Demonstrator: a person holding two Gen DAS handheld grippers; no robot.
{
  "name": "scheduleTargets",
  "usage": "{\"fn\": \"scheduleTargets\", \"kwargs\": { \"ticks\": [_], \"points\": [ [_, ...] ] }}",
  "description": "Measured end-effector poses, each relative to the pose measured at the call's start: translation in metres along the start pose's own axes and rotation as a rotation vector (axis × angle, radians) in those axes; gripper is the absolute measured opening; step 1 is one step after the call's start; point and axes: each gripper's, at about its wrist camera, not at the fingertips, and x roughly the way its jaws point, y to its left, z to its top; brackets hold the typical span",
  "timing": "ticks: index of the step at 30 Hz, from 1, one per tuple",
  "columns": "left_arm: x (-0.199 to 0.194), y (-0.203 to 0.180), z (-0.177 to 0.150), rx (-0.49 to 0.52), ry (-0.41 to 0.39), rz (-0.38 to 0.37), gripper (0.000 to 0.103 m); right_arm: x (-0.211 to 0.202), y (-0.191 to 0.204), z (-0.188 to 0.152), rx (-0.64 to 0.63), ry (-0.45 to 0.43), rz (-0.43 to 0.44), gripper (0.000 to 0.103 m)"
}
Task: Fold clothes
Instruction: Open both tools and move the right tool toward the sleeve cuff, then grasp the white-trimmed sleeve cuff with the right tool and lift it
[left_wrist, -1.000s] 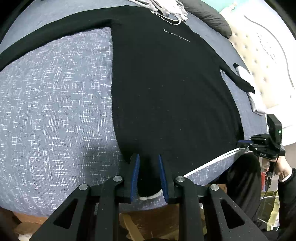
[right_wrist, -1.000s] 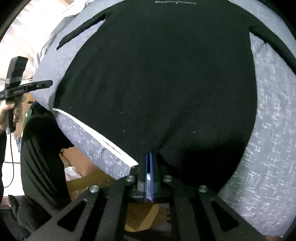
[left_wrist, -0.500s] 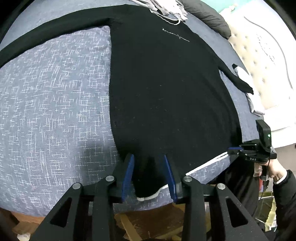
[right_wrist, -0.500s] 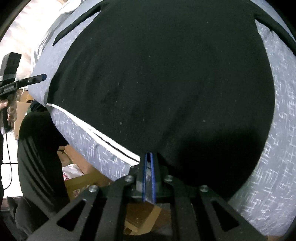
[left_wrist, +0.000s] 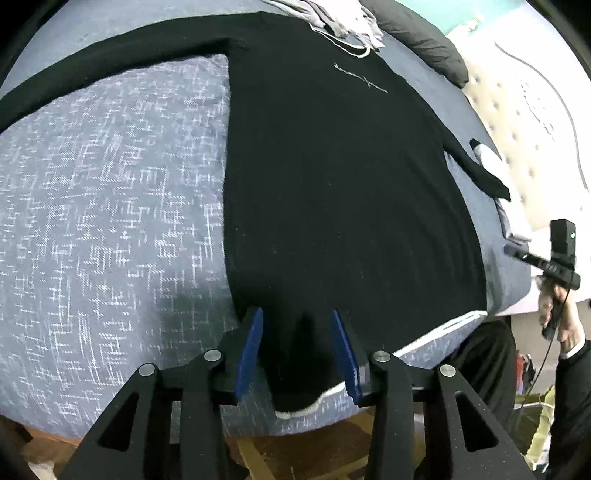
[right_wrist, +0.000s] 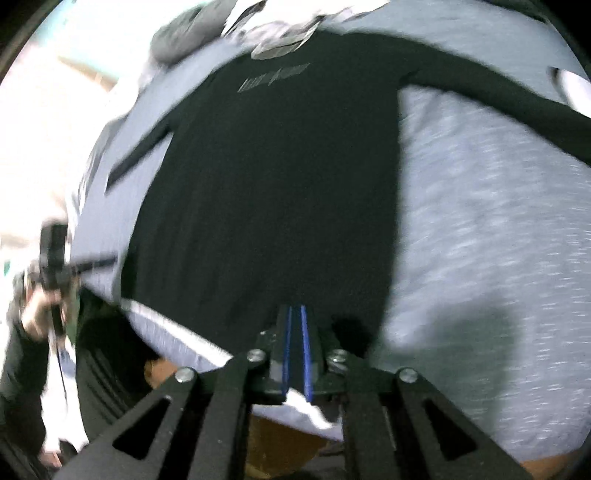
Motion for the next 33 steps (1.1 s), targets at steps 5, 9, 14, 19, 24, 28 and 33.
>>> {"fn": "scheduleTargets", "kwargs": {
  "ticks": [5, 9, 14, 19, 24, 28, 33],
  "points": [
    [-0.002, 0.001, 0.010, -0.020, -0.059, 0.040, 0.046, -0.050, -0.053, 0.019, 0.122, -0.143, -0.049, 0.029],
    [-0.005, -0.001, 0.019, -0.033, -0.115, 0.066, 0.048, -0.086, -0.099, 0.032, 0.196, -0.252, -0.109, 0.033],
    [-0.005, 0.003, 0.029, -0.057, -0.165, 0.089, 0.049, -0.113, -0.158, 0.044, 0.315, -0.348, -0.158, 0.042],
    [0.006, 0.005, 0.042, -0.096, -0.209, 0.115, 0.049, -0.136, -0.211, 0.048, 0.463, -0.459, -0.155, 0.054],
    [0.017, 0.009, 0.054, -0.141, -0.245, 0.126, 0.049, -0.149, -0.255, 0.052, 0.581, -0.546, -0.174, 0.060],
    [0.018, 0.015, 0.060, -0.165, -0.272, 0.138, 0.050, -0.154, -0.279, 0.056, 0.622, -0.599, -0.187, 0.064],
    [0.021, 0.016, 0.066, -0.172, -0.299, 0.147, 0.051, -0.154, -0.308, 0.063, 0.668, -0.615, -0.215, 0.065]
  ]
}}
